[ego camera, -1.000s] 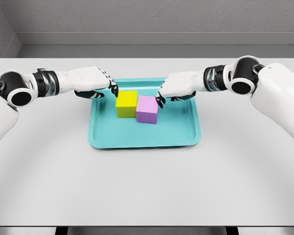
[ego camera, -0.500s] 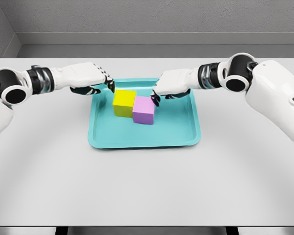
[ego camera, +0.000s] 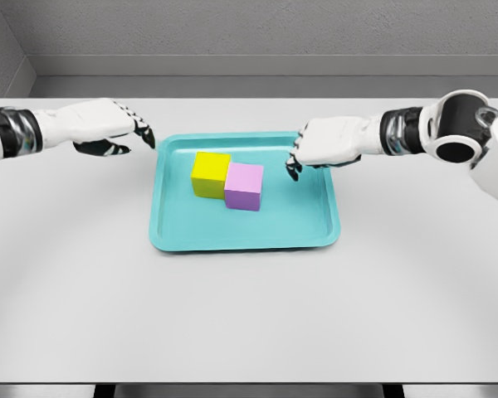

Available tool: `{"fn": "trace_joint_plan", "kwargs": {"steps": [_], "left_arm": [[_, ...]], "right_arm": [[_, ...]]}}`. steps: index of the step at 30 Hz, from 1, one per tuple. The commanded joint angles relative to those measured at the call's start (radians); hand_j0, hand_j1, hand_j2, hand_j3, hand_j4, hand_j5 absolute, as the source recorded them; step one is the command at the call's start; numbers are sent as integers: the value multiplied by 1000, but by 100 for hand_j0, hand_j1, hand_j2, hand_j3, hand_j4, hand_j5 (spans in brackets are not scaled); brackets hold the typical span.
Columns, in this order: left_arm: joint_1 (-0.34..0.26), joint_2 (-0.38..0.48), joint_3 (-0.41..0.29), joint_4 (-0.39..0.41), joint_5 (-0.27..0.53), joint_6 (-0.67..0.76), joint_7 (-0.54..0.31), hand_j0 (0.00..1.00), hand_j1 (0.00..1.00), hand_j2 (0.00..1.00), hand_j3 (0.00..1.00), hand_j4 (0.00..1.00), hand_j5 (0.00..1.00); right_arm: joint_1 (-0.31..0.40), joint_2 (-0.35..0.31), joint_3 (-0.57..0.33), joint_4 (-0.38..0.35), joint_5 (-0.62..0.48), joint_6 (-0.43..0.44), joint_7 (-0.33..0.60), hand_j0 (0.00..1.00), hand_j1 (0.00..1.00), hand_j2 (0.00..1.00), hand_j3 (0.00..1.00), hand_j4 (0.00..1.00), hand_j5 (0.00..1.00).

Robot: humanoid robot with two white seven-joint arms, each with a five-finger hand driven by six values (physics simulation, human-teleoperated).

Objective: Push two cubes

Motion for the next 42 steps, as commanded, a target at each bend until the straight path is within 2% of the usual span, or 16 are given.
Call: {"fn": "trace_joint_plan", "kwargs": {"steps": [1,3,6,9,17,18,19,22,25,33,36,42], "left_arm": [[0,46,10,6,45,3,0,63,63,63,63,63,63],[6,70,12,8,69,3,0,63,63,63,63,63,63],[11,84,19,8,71,3,0,63,63,63,63,63,63],[12,89,19,8,71,3,0,63,63,63,63,63,63],[14,89,24,14,69,3,0,63,63,63,63,63,63],[14,89,24,17,69,3,0,63,63,63,63,63,63],[14,89,25,18,69,3,0,63,63,63,63,63,63],[14,89,25,23,69,3,0,63,63,63,63,63,63],[14,87,25,22,69,3,0,63,63,63,63,63,63],[14,87,27,22,69,3,0,63,63,63,63,63,63],[14,87,27,22,69,3,0,63,63,63,63,63,63],[14,87,39,22,71,3,0,63,63,63,63,63,63]], "right_arm": [[2,-57,-2,-88,-10,2,0,55,55,55,55,55,55],[14,-85,-15,-146,-20,2,0,55,55,55,55,55,55],[34,-134,-16,-285,-20,2,0,55,55,55,55,55,55],[40,-139,-39,-342,-22,2,0,55,55,55,55,55,55],[58,2,-24,-348,-23,2,0,55,55,55,55,55,55],[57,18,-22,-350,-82,2,0,55,55,55,55,55,55],[54,30,-22,-353,-95,2,0,55,55,55,55,55,55],[55,73,-21,-348,-94,2,0,55,55,55,55,55,55],[55,81,22,-345,-92,2,0,55,55,55,55,55,55],[46,147,59,-170,-91,2,0,54,54,54,54,54,54],[41,167,100,-118,-91,2,0,53,53,53,53,53,53],[43,168,110,-118,-91,2,0,53,53,53,53,53,53]]}}
